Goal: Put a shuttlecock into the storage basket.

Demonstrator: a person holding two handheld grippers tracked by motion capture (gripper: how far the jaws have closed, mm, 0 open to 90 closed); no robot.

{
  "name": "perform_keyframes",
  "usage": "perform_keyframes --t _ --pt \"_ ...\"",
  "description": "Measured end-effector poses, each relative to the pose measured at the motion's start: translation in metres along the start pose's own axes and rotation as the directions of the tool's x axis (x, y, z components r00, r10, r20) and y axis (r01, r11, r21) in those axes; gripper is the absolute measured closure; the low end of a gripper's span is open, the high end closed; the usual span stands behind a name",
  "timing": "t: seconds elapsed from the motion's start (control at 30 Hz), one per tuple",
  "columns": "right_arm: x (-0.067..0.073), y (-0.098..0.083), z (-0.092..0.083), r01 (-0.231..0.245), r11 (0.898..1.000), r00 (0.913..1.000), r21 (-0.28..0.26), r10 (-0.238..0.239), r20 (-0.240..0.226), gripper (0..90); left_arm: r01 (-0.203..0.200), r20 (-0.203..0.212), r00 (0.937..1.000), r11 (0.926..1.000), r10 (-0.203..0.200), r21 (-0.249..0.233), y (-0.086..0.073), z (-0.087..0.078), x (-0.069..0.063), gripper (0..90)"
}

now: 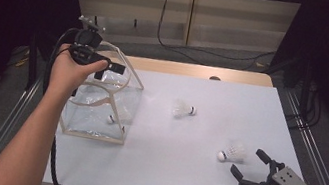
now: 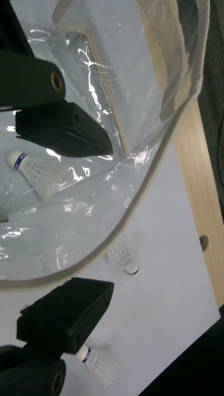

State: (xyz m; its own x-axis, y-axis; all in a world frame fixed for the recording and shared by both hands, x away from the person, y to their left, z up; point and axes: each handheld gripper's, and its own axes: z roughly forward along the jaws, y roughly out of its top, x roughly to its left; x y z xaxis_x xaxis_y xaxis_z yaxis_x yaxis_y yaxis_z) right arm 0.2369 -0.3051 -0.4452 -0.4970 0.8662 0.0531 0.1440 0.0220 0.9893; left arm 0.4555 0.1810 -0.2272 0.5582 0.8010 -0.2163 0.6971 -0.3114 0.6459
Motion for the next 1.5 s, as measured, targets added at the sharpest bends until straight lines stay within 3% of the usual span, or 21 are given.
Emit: perform_keyframes --t 0.6,1.07,1.5 --pt "-0.001 0.000 0.000 0.000 1.000 1.0000 0.000 0.000 0.002 0.7 -0.073 0.053 0.9960 0.9973 0.072 0.012 0.003 0.004 -0.023 23.1" --pt "0.000 0.000 0.000 0.001 1.000 1.0000 -0.001 -0.001 0.001 0.7 -0.117 0.114 0.9868 0.9931 0.115 0.013 0.002 0.007 -0.040 21.8" --pt "-0.001 0.000 0.000 -0.002 1.000 1.0000 0.000 0.002 0.000 0.7 -0.145 0.136 0.9805 0.9894 0.142 0.010 0.001 0.009 -0.050 21.3"
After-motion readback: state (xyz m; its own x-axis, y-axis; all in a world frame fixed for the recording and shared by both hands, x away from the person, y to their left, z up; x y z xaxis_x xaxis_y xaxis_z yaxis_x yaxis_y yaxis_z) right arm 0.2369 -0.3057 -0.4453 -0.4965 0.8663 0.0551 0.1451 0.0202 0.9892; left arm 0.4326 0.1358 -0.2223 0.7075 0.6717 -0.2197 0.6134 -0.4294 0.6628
